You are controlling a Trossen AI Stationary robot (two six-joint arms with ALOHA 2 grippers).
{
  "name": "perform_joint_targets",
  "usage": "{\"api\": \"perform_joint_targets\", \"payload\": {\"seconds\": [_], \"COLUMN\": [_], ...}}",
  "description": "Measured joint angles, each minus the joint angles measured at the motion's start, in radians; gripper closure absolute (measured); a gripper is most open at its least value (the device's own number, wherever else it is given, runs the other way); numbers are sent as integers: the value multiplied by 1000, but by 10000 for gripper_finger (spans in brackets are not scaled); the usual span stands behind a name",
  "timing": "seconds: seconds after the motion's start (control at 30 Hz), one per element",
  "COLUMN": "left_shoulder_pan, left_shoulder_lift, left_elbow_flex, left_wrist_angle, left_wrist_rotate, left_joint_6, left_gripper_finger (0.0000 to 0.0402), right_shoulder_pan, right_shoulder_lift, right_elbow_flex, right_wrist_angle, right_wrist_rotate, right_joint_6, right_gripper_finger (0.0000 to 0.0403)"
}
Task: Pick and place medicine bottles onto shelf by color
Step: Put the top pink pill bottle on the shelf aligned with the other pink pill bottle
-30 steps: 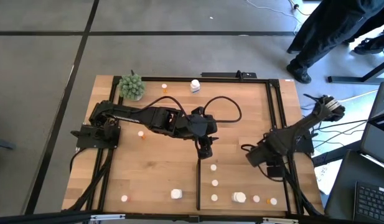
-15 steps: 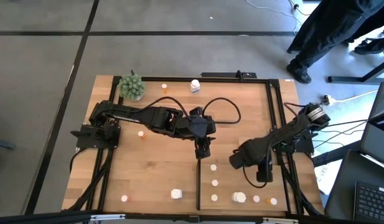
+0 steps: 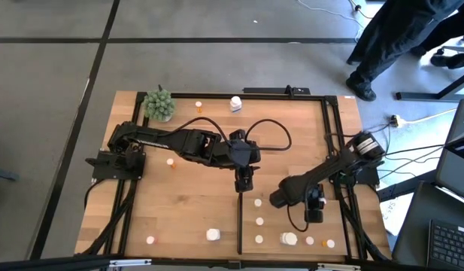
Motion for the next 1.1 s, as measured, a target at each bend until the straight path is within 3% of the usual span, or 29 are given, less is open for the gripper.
{"api": "perform_joint_targets", "payload": {"seconds": [0.27,0.67,0.9,1.1], "left_shoulder_pan": [0,0,0,0], "left_shoulder_lift": [0,0,0,0], "left_elbow_flex": [0,0,0,0], "left_wrist_angle": [-1,-7,-7,-10], "left_wrist_rotate": [0,0,0,-1], "left_joint_6": [14,14,14,14], "left_gripper_finger": [260,259,259,259], "right_shoulder_pan": [0,0,-6,-6], "right_shoulder_lift": [31,34,32,-58], "right_elbow_flex": [0,0,0,24], "right_wrist_angle": [-9,17,7,1], "right_wrist_rotate": [-2,12,15,166], "right_joint_6": [-4,-2,-26,28], "right_gripper_finger": [285,229,230,231]}}
